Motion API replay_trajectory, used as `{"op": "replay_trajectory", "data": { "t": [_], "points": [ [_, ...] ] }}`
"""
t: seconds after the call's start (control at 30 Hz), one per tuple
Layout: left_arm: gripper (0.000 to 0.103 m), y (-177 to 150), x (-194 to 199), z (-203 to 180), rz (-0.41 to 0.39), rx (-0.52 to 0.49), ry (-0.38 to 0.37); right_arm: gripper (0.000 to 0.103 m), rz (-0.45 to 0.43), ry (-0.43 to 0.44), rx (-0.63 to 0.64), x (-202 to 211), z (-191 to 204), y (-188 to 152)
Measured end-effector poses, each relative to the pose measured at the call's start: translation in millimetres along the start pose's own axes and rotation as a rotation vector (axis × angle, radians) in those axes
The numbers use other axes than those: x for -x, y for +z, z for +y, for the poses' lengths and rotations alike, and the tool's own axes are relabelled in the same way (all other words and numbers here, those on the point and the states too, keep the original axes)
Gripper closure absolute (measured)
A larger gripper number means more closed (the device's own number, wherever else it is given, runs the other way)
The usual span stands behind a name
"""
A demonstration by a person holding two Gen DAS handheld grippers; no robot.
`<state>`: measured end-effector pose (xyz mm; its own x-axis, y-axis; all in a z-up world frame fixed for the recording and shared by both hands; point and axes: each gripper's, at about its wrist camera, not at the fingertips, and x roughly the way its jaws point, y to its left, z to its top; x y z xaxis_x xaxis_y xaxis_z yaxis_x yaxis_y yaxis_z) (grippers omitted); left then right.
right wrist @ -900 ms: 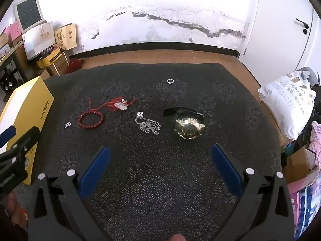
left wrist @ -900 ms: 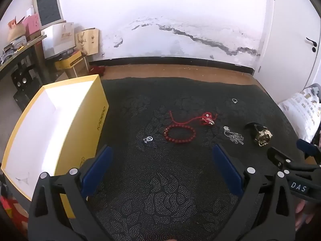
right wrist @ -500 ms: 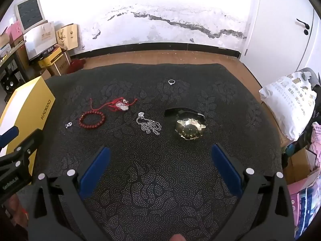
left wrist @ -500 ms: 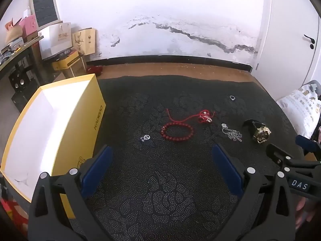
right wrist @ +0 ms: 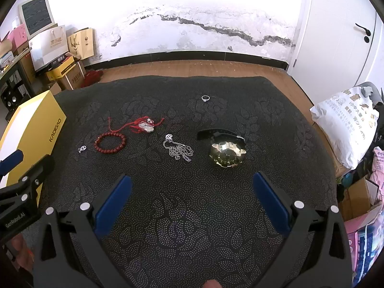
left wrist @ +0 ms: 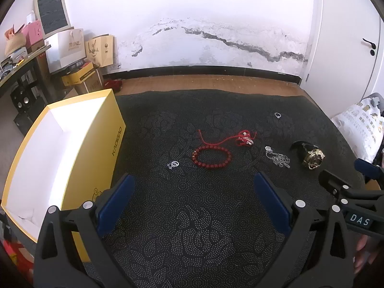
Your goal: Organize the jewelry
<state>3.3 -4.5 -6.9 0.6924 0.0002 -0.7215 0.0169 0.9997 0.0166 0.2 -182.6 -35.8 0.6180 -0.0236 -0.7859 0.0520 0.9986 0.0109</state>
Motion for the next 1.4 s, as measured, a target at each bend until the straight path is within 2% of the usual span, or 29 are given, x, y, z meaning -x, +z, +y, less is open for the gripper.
{"op": "replay_trajectory", "data": {
  "t": [1.4],
  "points": [
    [0.006, -1.9, 2.8, 0.8, 0.000, -0.021, -0.003, 0.006, -0.006, 0.003, 0.006, 0.5, 1.5, 0.8]
  ]
}}
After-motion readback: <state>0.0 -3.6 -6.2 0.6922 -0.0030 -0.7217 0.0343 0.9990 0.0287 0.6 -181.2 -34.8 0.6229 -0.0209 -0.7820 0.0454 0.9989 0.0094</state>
